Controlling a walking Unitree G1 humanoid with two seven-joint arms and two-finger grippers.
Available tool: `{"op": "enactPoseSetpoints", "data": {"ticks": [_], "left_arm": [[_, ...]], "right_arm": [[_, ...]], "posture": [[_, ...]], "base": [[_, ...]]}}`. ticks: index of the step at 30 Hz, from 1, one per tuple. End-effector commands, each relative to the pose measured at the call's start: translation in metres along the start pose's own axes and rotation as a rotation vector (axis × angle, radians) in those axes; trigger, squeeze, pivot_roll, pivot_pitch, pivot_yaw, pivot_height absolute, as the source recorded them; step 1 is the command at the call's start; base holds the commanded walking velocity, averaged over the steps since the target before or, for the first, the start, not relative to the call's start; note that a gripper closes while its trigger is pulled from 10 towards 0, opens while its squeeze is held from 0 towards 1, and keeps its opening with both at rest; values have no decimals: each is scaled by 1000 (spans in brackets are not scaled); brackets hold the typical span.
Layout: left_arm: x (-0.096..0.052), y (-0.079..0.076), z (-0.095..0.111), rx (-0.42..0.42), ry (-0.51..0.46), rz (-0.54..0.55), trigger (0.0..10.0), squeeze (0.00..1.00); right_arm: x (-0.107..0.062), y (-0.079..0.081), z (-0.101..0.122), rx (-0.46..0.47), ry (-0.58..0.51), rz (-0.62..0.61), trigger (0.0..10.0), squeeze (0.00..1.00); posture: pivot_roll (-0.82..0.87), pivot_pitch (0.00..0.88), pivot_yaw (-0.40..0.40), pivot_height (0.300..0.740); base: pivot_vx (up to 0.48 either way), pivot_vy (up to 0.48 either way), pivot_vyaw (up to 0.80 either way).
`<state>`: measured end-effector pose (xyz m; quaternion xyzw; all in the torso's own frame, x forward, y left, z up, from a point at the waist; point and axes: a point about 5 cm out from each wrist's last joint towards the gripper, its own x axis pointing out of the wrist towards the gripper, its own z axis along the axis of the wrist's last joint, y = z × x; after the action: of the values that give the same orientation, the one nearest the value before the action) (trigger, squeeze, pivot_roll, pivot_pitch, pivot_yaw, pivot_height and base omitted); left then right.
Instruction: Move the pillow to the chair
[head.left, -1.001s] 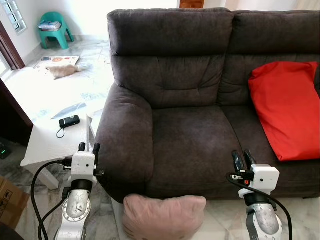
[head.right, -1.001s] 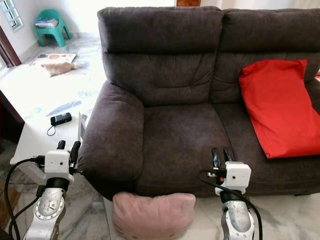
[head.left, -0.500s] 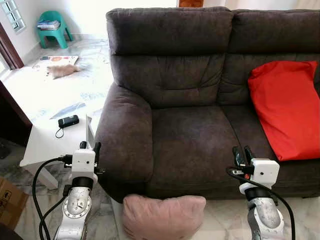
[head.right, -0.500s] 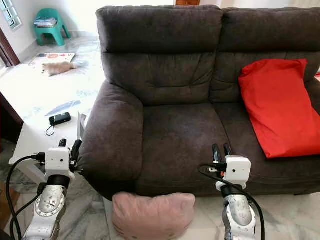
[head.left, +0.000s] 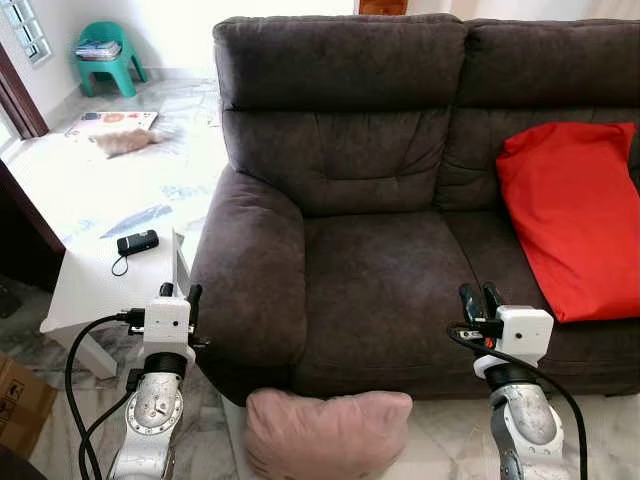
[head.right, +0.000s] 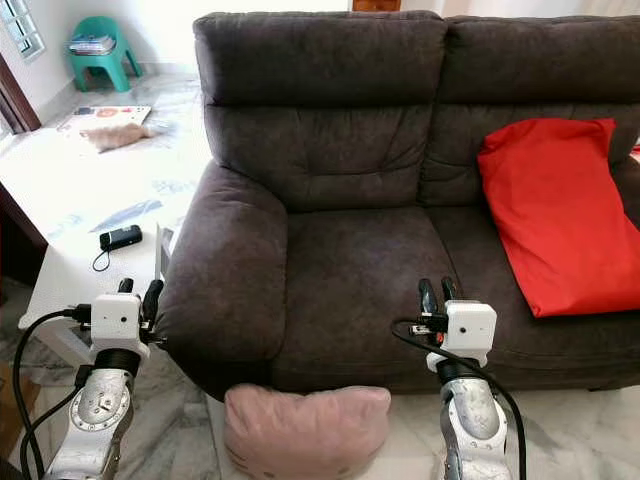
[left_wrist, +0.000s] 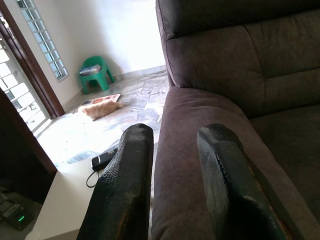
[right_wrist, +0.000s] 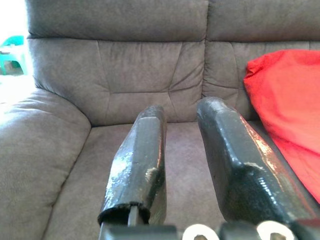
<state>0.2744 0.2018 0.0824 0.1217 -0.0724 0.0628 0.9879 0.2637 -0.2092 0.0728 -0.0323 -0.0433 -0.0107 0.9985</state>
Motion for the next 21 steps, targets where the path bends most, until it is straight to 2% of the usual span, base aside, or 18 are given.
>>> {"op": "enactPoseSetpoints", "data": {"ticks": [1,21], "left_arm": [[1,-1,2,-1,0,-1,10000,0],[3,-3,2,-5,0,-3,10000,0]], "right_arm": [[4,0,6,-6,-15,1,10000,0],[6,3,6,-1,-6,22,10000,0]], "posture": [[-32,0,-27,740],[-34,0,-29,740]], "base": [[0,0,0],[0,0,0]]}}
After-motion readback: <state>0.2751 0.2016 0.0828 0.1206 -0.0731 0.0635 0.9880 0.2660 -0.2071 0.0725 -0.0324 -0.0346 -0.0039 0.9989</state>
